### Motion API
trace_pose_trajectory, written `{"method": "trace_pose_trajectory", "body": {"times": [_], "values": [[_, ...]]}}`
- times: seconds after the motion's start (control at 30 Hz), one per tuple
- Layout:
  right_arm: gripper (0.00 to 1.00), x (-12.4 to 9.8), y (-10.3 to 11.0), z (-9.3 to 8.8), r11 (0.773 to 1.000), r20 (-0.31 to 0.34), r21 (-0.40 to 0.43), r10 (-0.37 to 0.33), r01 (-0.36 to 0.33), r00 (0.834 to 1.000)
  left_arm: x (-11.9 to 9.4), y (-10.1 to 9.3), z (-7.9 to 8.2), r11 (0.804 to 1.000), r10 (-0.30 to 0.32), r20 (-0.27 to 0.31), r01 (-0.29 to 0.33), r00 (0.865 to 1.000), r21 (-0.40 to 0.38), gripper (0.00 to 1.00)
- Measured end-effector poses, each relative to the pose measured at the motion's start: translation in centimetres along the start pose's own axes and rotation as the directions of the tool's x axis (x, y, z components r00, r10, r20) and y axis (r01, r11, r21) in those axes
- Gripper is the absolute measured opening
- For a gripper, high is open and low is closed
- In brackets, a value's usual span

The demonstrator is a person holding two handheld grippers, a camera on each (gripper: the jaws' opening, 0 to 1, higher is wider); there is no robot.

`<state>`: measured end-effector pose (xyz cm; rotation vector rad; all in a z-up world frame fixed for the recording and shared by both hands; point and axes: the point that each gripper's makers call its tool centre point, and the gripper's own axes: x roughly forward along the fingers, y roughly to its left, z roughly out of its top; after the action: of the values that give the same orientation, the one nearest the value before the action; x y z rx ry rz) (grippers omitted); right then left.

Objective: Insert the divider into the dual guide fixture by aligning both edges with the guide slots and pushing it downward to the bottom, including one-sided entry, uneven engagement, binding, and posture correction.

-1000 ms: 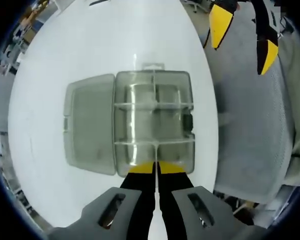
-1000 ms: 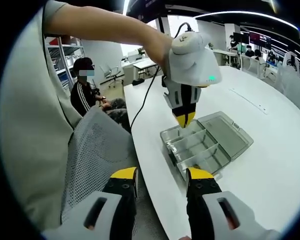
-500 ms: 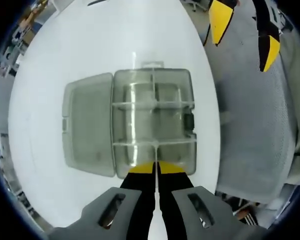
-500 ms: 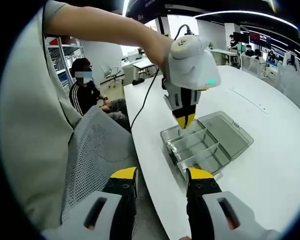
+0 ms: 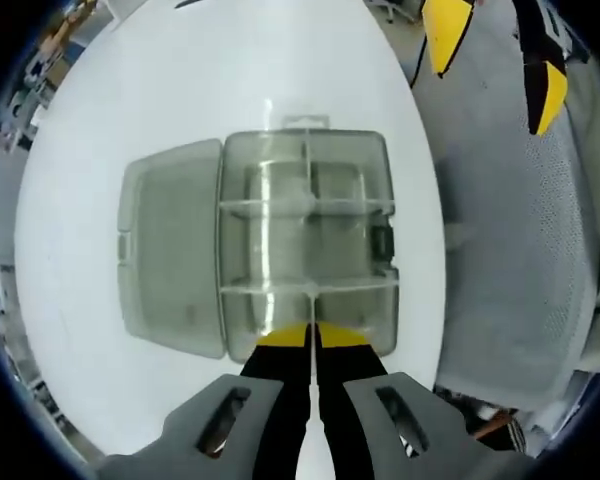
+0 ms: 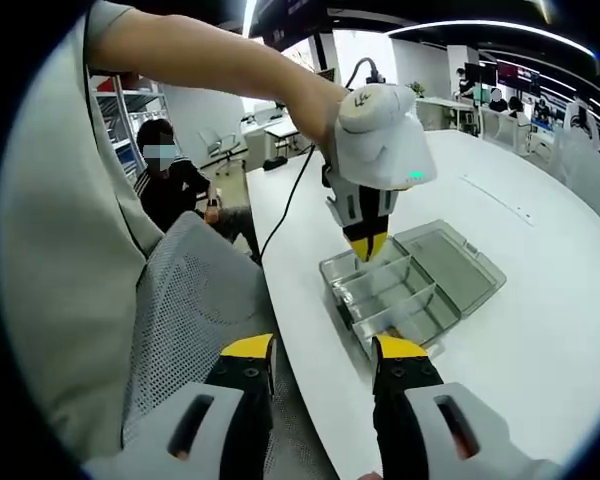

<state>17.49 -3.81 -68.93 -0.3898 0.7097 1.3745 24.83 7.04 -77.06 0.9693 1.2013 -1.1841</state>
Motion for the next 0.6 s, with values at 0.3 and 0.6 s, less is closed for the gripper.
{"method": "trace_pose_trajectory", "body": {"times": [0.3, 0.6], "values": [[0.35, -0.04, -0.09, -0.05, 1.0, -0.002, 0.003, -0.002, 0.002, 1.0, 0.39, 0.01, -0.08, 1.0, 0.0, 0.005, 0.0, 1.0, -0.012, 0.0], [0.35, -0.07, -0.09, -0.07, 1.0, -0.003, -0.001, -0.002, 0.002, 1.0, 0.65, 0.0, -0.1, 1.0, 0.001, 0.008, -0.001, 1.0, -0.022, 0.0]]}}
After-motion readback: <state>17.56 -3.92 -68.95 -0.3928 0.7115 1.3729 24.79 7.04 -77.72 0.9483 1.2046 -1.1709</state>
